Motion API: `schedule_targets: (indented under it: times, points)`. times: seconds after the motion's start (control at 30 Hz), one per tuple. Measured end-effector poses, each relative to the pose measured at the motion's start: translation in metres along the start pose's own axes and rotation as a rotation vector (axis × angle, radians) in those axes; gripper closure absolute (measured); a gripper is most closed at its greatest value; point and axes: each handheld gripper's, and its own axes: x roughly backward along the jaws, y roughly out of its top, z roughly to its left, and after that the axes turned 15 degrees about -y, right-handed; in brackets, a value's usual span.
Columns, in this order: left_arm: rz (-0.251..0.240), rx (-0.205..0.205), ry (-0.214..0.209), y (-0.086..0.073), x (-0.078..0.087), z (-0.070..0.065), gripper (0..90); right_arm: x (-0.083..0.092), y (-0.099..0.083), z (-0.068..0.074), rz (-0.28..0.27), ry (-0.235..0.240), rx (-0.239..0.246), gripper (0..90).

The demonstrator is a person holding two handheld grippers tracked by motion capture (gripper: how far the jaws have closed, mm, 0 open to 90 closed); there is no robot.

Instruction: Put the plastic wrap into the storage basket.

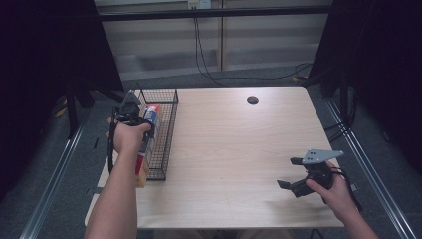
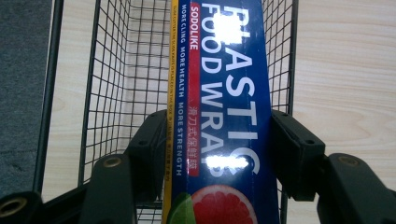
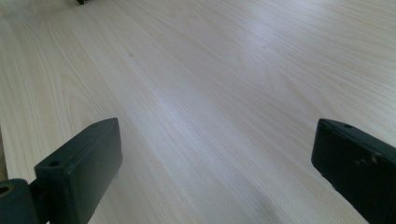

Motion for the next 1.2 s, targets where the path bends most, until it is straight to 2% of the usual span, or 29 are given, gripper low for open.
schedule_targets:
  times: [0.03,0.2,0.47,0.67,0.83,0.87,0.97,1.2]
  points:
    - [-0.006,0.014,-0.003,-0.001,-0.001,0.000,43.1,0.000,0.000,0.000,0.000,0.000,0.000,1.5]
    - [0.000,0.008,0.004,-0.002,-0.003,0.005,43.1,-0.001,0.000,0.000,0.001,0.001,0.004,1.5]
    - [-0.004,0.037,-0.008,-0.003,-0.006,0.009,43.1,-0.001,-0.001,0.001,0.009,0.006,0.012,1.5]
    - [0.004,0.034,-0.003,-0.004,-0.009,0.011,43.1,-0.001,-0.001,0.001,0.008,0.005,0.013,1.5]
    - [0.001,0.047,0.001,-0.005,-0.009,0.014,43.0,-0.002,-0.001,0.001,0.009,0.009,0.015,1.5]
    - [0.011,0.034,0.003,-0.005,-0.009,0.016,43.0,-0.002,-0.001,0.002,0.010,0.012,0.016,1.5]
    - [0.009,0.044,0.004,-0.006,-0.009,0.017,43.0,-0.002,-0.001,0.002,0.011,0.011,0.015,1.5]
    - [0.013,0.045,-0.004,-0.005,-0.010,0.018,43.0,-0.003,-0.001,0.002,0.012,0.008,0.019,1.5]
